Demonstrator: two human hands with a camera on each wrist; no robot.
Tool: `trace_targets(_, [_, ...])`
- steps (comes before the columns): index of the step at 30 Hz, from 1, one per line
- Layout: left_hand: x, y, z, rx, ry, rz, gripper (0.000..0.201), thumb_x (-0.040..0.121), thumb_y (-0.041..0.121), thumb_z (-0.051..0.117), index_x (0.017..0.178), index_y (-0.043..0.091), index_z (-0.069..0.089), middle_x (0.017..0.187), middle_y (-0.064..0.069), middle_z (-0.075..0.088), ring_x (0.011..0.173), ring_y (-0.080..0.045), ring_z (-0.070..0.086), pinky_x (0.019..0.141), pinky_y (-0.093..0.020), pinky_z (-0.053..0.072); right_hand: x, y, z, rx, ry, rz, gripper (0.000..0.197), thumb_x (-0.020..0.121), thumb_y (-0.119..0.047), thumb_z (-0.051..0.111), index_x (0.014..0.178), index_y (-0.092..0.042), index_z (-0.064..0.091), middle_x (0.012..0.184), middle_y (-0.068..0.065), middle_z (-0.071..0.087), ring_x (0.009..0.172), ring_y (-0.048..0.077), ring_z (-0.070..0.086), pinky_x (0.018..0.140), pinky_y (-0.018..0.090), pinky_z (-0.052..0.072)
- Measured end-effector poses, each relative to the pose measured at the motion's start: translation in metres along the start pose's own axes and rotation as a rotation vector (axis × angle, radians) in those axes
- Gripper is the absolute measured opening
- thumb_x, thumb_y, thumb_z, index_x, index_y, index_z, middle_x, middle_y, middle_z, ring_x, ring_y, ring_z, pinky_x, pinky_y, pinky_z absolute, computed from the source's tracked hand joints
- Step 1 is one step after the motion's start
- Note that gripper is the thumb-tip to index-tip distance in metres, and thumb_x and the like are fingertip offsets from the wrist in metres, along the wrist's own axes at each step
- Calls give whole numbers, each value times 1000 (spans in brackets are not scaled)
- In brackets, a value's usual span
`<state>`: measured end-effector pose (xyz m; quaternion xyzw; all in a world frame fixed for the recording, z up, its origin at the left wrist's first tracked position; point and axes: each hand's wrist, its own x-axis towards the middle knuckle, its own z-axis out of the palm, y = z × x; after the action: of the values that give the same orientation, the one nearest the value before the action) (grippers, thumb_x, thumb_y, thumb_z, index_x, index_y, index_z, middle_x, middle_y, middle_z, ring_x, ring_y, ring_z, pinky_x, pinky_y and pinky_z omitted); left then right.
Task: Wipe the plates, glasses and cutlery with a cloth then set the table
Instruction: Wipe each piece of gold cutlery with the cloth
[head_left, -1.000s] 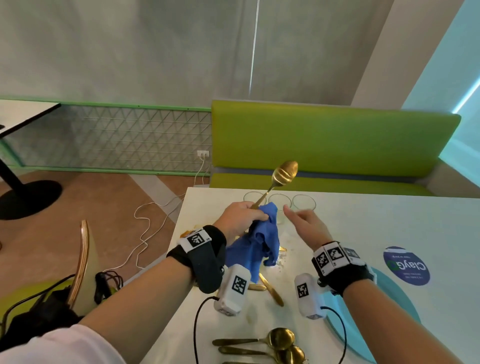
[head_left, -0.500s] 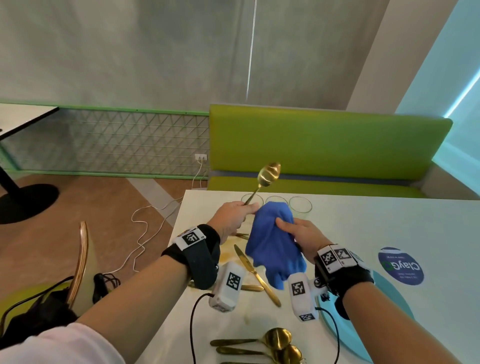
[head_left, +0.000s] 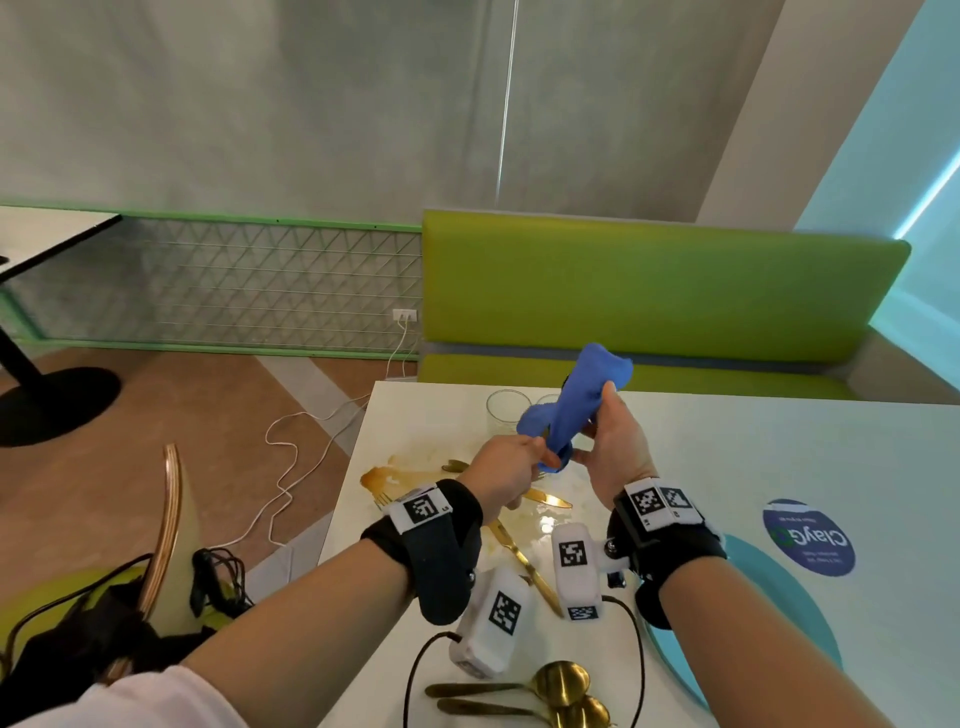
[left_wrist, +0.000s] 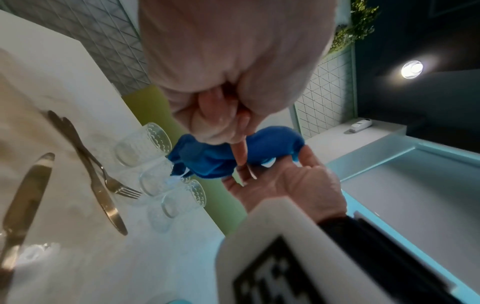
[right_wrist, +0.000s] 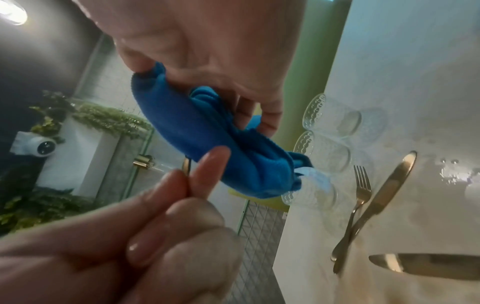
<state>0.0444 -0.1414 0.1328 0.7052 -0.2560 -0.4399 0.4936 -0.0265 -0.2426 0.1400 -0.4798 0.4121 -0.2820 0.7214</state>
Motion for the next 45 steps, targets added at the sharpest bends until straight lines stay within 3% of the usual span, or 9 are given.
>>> trace_targets(4, [-5,-2,1,-75,-33,-49,27,99,16,38,82,8,56,60,0,27,49,-11,21,37,-17,19,6,8,-1,-67,25,-113,31,89,-11,58,117,-5,47,111,17,59,100,30,59,82,42,50])
trace_targets(6, [-8,-4,3,-37,-57,-54,37,102,21,33,77,11,58,60,1,29,50,-9,24,35,-15,20,10,9,-2,-63,121,-82,11,84,-13,66,87,-9,57,88,11,63,93,31,61,77,38,51])
trace_targets(9, [-11,-7,6,-24,-72,-71,40,103,23,32,75,12,59,59,1,30,50,-9,26,35,-14,20,15,9,-3,-268,246,-72,27,85,-32,65,67,-14,56,76,8,62,82,28,59,77,38,52])
trace_targets(13, [-14,0,9,1,-99,-88,39,103,23,31,75,12,57,59,1,30,50,-9,25,37,-15,20,16,5,-9,-607,291,-191,43,90,-43,53,85,-1,63,93,21,67,90,35,62,73,36,47])
trace_targets(20, [-9,-2,14,-28,-77,-35,40,102,23,33,73,12,57,54,4,35,47,-9,25,39,-17,20,12,4,-16,-530,333,-307,37,92,-35,53,91,2,60,91,23,63,92,38,61,71,35,43])
trace_targets(25, [-1,-5,20,33,-42,59,36,100,20,37,66,18,49,60,4,43,50,-8,37,48,-20,30,4,22,-14,-415,95,-102,36,84,-40,62,64,-10,58,77,18,62,76,31,61,73,42,50])
trace_targets(31, [-17,-18,21,64,-246,-72,35,101,38,33,95,13,56,77,1,58,62,-10,51,57,-22,35,6,8,-31,-363,158,-123,34,87,-36,61,64,-11,56,68,8,61,77,29,60,78,41,51])
trace_targets(40, [-12,-36,30,65,-189,32,40,103,16,33,68,12,53,45,9,58,36,2,51,41,-8,34,-10,40,-35,-506,-122,-60,21,84,-27,66,71,-10,61,78,16,64,78,28,59,85,49,50])
trace_targets(45, [-10,-39,10,487,-247,-40,19,95,31,49,89,17,62,69,8,53,58,-6,43,52,-16,34,-13,43,-44,-847,-193,-71,27,89,-34,59,71,-15,55,67,2,57,71,20,53,65,25,43])
